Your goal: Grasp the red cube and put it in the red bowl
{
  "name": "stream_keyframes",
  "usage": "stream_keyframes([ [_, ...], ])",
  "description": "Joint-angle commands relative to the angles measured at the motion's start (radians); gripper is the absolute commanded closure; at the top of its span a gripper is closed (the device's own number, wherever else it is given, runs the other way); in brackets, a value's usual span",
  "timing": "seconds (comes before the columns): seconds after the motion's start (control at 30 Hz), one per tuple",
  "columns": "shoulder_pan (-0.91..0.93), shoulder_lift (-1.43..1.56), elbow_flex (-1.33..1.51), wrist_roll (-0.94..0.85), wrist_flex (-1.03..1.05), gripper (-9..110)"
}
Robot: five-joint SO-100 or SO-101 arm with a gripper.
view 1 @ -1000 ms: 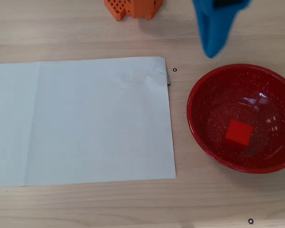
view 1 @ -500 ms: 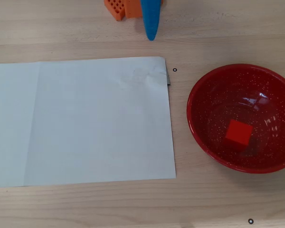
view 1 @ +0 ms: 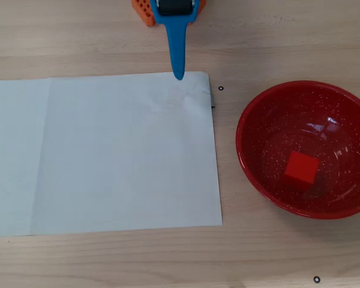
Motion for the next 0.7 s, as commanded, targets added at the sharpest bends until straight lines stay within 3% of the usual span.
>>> stream_keyframes([
  [0.0, -0.048, 0.098, 0.026, 0.002, -0.080, 101],
  [0.37, -0.069, 0.273, 0.342, 0.025, -0.215, 101],
  [0.67, -0.028, 0.273, 0.342, -0.078, -0.038, 101],
])
